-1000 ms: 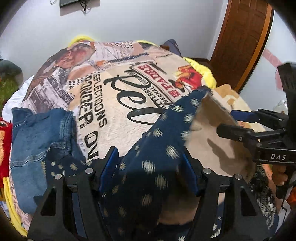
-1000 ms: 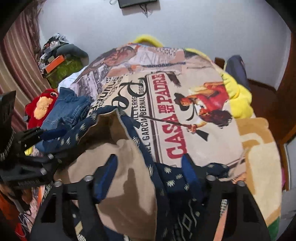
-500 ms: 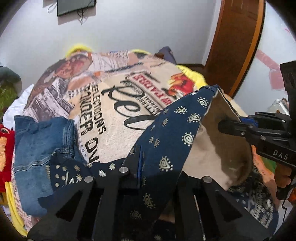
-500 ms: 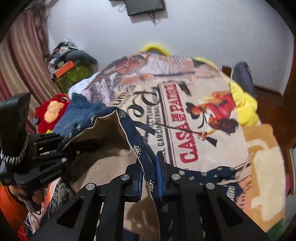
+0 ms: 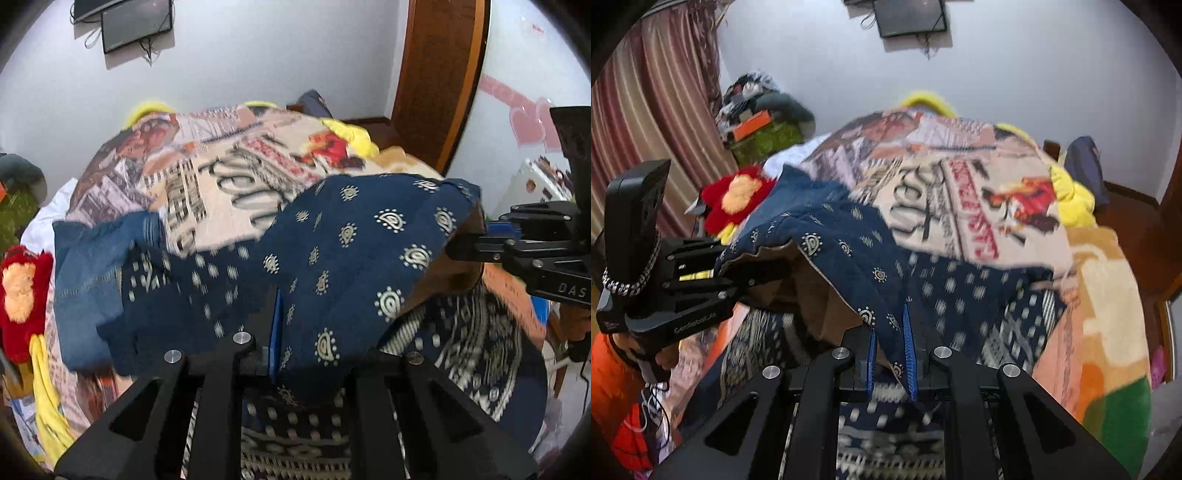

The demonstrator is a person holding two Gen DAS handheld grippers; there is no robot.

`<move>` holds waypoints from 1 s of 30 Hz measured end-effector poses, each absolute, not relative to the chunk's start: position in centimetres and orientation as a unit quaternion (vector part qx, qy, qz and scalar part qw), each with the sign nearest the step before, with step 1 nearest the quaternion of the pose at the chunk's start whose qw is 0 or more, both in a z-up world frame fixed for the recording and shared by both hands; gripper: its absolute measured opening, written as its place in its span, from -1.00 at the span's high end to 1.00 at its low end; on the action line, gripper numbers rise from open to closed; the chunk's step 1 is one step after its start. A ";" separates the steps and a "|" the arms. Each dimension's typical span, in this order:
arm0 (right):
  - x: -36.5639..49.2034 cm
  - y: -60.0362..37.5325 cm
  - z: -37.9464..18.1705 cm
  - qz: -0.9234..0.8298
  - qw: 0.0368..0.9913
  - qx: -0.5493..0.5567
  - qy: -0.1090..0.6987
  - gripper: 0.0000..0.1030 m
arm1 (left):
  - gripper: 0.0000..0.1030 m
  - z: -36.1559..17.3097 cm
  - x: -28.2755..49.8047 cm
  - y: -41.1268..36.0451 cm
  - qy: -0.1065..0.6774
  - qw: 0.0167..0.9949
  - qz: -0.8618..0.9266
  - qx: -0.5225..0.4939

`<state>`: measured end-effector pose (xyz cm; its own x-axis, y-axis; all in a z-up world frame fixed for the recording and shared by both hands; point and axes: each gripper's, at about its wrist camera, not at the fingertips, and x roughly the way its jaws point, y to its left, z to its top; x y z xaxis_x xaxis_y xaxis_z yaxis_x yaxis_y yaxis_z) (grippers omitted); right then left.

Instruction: Fold large clothes

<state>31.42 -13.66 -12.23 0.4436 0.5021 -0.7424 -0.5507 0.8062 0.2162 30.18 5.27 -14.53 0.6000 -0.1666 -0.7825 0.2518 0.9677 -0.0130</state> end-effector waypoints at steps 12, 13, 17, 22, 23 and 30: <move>25.3 -15.0 -17.3 0.311 0.806 -0.071 0.498 0.78 | 0.71 -20.5 24.7 5.5 0.490 0.864 -0.111 0.040; 24.9 -15.3 -17.6 0.313 0.804 -0.069 0.501 0.78 | 0.71 -21.1 24.2 5.6 0.496 0.860 -0.112 0.038; 23.8 -16.4 -18.4 0.324 0.791 -0.049 0.517 0.78 | 0.70 -22.1 22.7 5.3 0.502 0.857 -0.111 0.039; 22.9 -17.0 -18.8 0.324 0.791 -0.051 0.517 0.78 | 0.69 -22.5 21.7 4.1 0.491 0.861 -0.101 0.079; 22.8 -17.1 -18.9 0.324 0.790 -0.055 0.518 0.78 | 0.69 -22.6 21.7 4.0 0.492 0.861 -0.100 0.083; 22.6 -19.2 -19.3 0.302 0.791 -0.071 0.528 0.78 | 0.66 -22.6 21.5 5.2 0.497 0.859 -0.102 0.063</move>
